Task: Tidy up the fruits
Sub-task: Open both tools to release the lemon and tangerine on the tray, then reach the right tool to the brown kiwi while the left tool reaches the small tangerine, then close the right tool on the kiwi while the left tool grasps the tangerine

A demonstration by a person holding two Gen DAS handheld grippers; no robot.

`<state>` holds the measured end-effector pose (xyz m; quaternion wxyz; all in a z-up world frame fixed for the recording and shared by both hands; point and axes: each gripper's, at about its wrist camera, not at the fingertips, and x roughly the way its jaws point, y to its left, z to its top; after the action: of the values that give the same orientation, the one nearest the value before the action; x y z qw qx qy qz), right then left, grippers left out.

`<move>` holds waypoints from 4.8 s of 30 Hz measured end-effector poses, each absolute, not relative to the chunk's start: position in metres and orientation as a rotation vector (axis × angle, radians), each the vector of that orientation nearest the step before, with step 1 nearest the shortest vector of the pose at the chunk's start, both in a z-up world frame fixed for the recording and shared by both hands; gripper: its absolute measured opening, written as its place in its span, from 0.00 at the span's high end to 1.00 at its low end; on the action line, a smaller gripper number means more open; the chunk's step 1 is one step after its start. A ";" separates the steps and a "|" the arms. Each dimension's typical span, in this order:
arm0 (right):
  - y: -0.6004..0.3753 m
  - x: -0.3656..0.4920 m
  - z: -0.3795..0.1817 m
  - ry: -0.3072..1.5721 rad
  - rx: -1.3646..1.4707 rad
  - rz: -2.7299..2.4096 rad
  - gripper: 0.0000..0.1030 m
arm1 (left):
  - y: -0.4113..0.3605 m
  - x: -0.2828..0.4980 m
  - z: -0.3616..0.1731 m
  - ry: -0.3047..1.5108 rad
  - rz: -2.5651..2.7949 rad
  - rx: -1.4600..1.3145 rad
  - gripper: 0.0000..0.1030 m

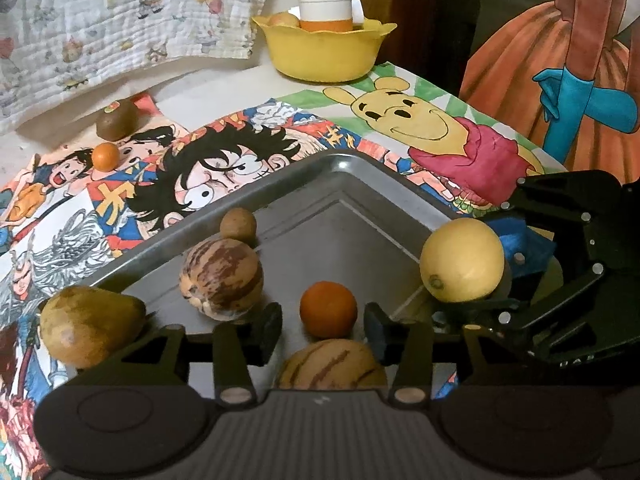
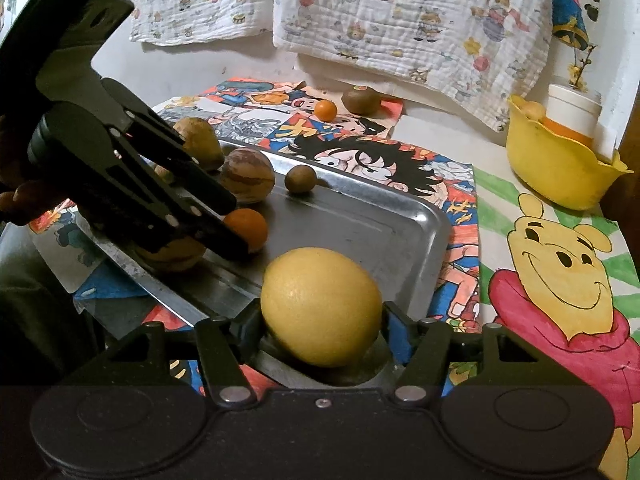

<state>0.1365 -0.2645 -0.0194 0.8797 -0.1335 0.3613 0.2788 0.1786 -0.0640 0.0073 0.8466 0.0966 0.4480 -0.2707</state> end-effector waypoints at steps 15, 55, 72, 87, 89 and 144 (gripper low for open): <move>-0.267 0.106 -0.008 0.697 -0.275 0.606 0.12 | -0.041 0.128 0.038 0.800 -0.494 0.218 0.05; -0.245 0.131 0.029 0.545 -0.050 0.573 0.01 | 0.099 0.081 0.047 0.804 -0.176 0.195 0.01; -0.227 0.231 0.030 0.584 -0.091 0.570 0.01 | 0.105 0.197 0.049 0.858 -0.180 0.151 0.01; -0.191 0.363 0.037 0.703 -0.117 0.513 0.01 | 0.076 0.324 0.025 0.848 -0.236 0.125 0.01; -0.184 0.383 0.037 0.730 -0.090 0.503 0.01 | 0.071 0.338 0.018 0.851 -0.240 0.133 0.01; -0.082 0.527 -0.056 0.852 0.072 0.493 0.37 | 0.051 0.427 -0.041 0.827 -0.283 -0.010 0.64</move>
<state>0.5270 -0.0824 -0.0564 0.8806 0.0346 0.4091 0.2364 0.4273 0.0513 -0.0411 0.9060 -0.0048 0.4005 -0.1370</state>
